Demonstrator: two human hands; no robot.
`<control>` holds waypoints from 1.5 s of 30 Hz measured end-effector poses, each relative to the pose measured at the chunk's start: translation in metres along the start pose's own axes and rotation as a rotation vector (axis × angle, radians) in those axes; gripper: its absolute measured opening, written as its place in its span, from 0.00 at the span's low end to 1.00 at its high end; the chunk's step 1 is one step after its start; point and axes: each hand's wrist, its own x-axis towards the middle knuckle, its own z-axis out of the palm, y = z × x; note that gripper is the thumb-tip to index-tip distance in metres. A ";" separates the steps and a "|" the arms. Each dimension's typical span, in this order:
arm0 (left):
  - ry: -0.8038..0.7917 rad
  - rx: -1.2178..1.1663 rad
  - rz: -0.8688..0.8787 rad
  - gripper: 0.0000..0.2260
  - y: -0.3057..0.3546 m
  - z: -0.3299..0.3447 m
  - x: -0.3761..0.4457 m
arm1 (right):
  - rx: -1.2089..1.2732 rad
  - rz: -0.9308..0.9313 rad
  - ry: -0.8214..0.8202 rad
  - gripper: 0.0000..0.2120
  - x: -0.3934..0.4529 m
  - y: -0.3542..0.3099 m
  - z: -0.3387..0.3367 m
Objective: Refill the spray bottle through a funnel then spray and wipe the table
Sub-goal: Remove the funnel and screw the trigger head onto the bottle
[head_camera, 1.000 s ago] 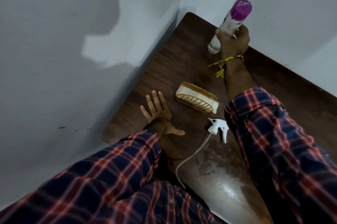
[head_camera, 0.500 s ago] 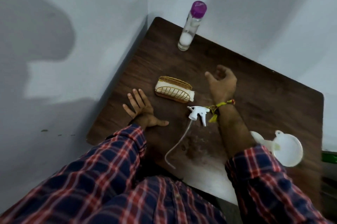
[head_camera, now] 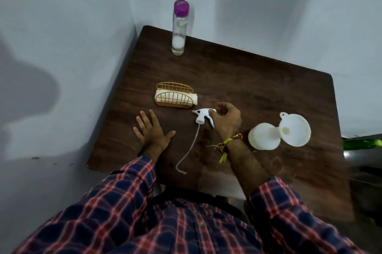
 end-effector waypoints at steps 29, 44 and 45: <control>-0.299 0.282 0.529 0.41 0.155 0.071 -0.087 | 0.115 -0.222 0.468 0.06 0.001 0.085 -0.209; -0.400 0.457 0.532 0.49 0.158 0.074 -0.082 | 0.018 -0.073 0.212 0.06 0.032 0.090 -0.228; -0.402 0.456 0.532 0.49 0.158 0.074 -0.082 | -0.002 -0.089 0.218 0.05 0.032 0.090 -0.230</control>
